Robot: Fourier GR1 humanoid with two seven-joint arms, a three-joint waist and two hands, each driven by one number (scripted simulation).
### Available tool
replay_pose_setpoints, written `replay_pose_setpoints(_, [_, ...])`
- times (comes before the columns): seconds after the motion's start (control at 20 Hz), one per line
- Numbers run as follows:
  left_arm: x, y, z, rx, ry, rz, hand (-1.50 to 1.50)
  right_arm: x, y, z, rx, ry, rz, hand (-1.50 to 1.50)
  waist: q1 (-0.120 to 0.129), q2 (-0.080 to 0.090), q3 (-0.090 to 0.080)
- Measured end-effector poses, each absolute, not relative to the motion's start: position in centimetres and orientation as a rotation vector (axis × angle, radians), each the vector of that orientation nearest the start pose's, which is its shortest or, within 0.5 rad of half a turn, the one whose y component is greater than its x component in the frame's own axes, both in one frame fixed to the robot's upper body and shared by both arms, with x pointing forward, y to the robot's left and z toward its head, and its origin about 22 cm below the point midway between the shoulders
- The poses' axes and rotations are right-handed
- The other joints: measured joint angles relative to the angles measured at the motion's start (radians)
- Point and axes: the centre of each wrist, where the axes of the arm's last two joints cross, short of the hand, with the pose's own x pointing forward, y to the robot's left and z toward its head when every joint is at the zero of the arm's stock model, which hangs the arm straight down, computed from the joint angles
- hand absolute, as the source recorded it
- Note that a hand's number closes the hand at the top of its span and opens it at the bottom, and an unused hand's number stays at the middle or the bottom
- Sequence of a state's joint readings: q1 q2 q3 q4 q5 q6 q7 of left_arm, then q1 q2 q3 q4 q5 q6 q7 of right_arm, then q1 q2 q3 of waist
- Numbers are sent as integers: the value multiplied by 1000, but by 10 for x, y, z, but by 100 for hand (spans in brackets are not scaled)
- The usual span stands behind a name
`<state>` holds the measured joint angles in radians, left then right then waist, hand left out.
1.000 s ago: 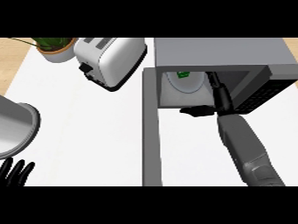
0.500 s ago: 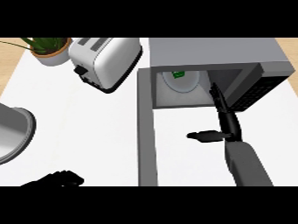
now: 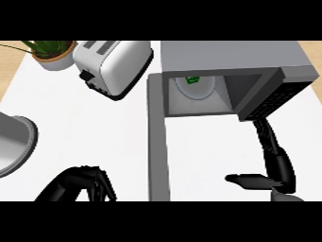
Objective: Pick up the milk, place it into the microwave and close the microwave
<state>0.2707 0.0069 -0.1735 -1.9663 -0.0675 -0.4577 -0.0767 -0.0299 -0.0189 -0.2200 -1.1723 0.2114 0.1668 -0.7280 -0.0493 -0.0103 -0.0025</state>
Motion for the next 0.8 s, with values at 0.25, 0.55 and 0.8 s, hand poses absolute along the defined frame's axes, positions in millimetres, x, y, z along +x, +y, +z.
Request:
replay_pose_setpoints(0.25, [207,181,33,-411,-1675,-594,150,189,-296,-67,-152,-1901,156,-150,3,6,1])
replay_pose_setpoints(0.55, [235,135,11,-454,-1566,-818,150,152,-322,-47,-202,-1912,148,-150,6,10,1])
replay_pose_setpoints(0.8, [248,99,-21,-511,-1536,-888,150,133,-335,-29,-187,-1956,143,-150,8,11,1])
